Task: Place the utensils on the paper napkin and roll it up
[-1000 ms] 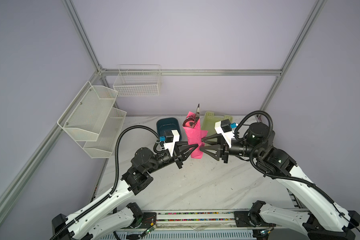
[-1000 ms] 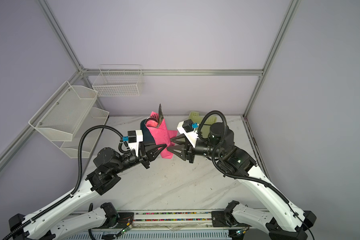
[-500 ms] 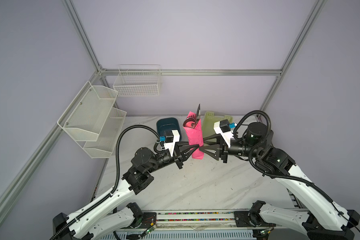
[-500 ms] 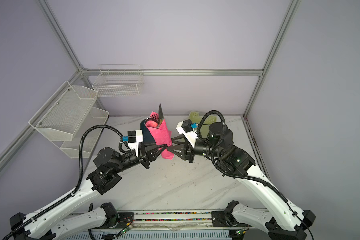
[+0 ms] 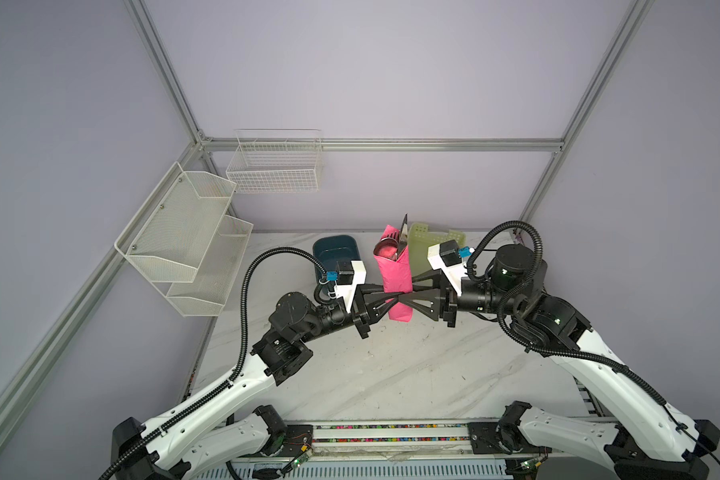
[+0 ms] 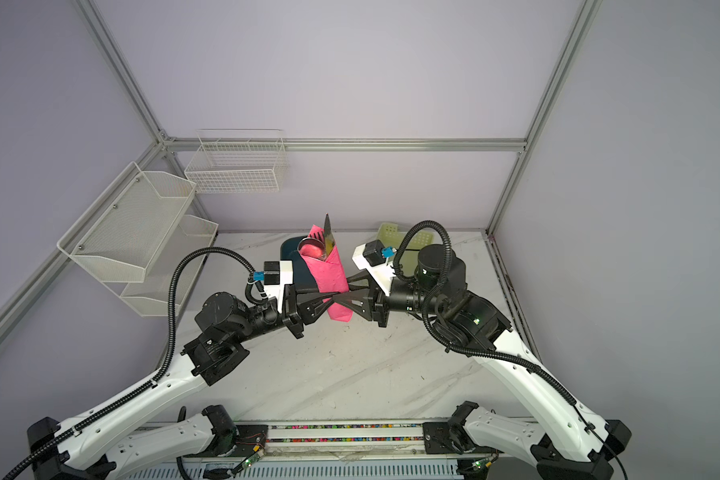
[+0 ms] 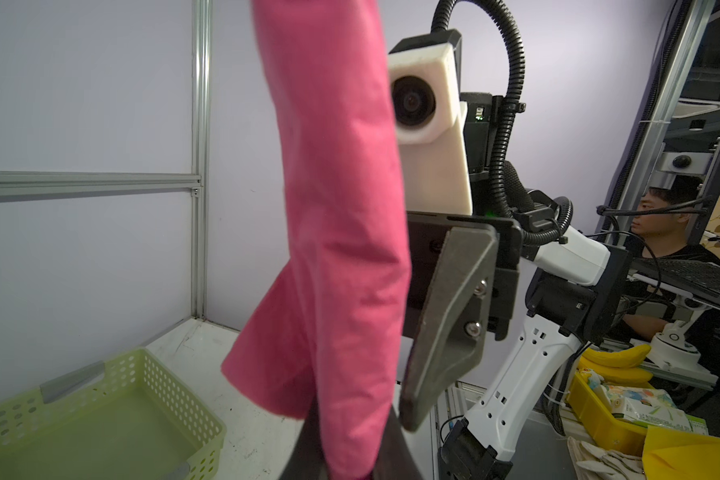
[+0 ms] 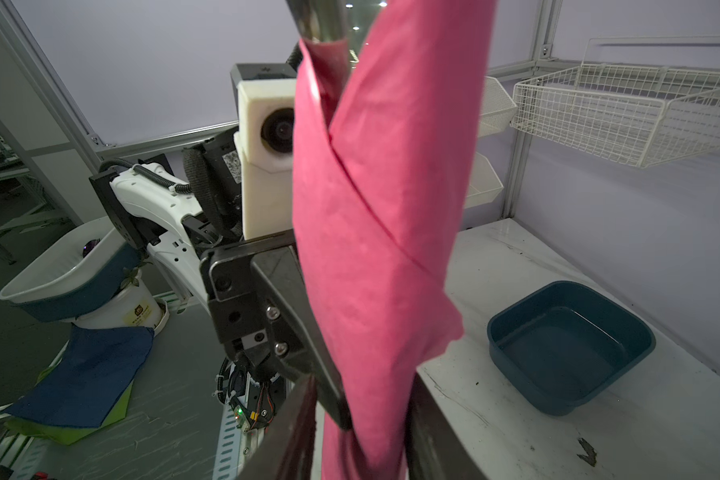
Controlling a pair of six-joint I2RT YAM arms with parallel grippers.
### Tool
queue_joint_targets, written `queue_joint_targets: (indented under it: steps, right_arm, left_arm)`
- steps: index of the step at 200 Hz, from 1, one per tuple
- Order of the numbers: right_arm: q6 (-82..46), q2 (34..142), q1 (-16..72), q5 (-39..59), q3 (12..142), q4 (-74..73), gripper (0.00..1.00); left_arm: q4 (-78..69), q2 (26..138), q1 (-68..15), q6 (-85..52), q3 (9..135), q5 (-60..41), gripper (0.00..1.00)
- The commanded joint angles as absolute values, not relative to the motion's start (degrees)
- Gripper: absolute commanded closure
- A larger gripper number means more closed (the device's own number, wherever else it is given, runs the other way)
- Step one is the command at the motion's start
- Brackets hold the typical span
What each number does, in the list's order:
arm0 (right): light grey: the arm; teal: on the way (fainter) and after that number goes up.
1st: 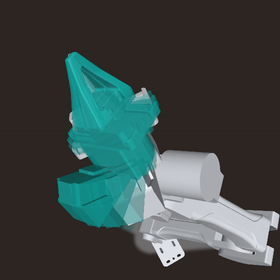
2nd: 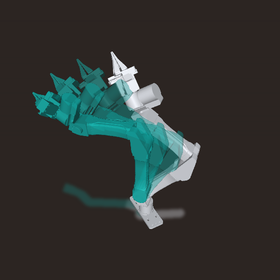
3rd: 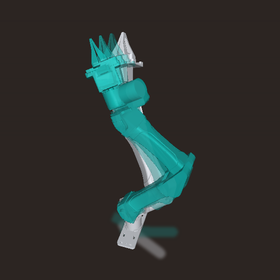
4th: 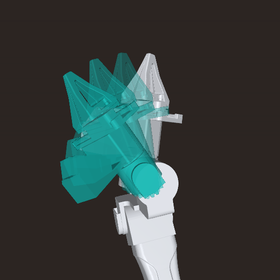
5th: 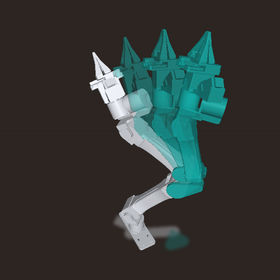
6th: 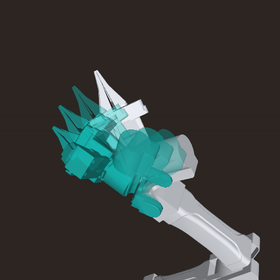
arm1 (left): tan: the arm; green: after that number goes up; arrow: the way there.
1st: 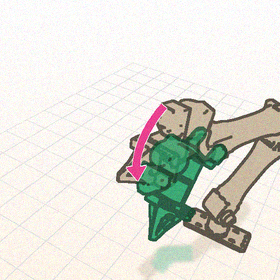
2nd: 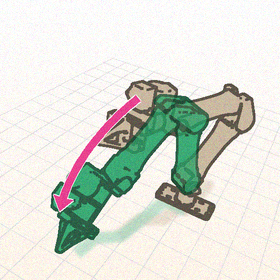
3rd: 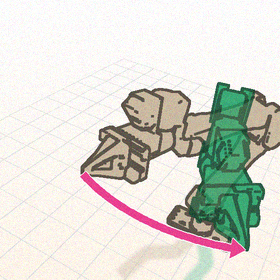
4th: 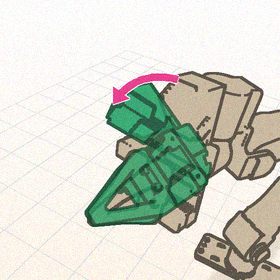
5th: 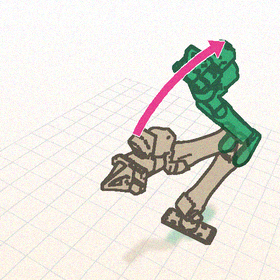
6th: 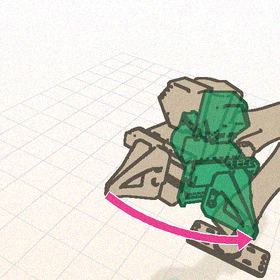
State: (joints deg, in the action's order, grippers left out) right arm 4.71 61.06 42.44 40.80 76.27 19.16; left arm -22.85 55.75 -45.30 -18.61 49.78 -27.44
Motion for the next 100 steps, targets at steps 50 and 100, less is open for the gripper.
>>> queue_joint_targets:
  steps: [50,100]
  right_arm:
    - [4.16,59.36,42.52,44.33,78.70,16.05,0.63]
    - [2.78,58.72,42.54,46.98,78.31,13.95,0.65]
  left_arm:
    - [-27.42,55.20,-45.35,-19.60,52.73,-30.56,1.00]
    - [-26.87,55.41,-45.35,-19.53,53.00,-31.44,1.00]
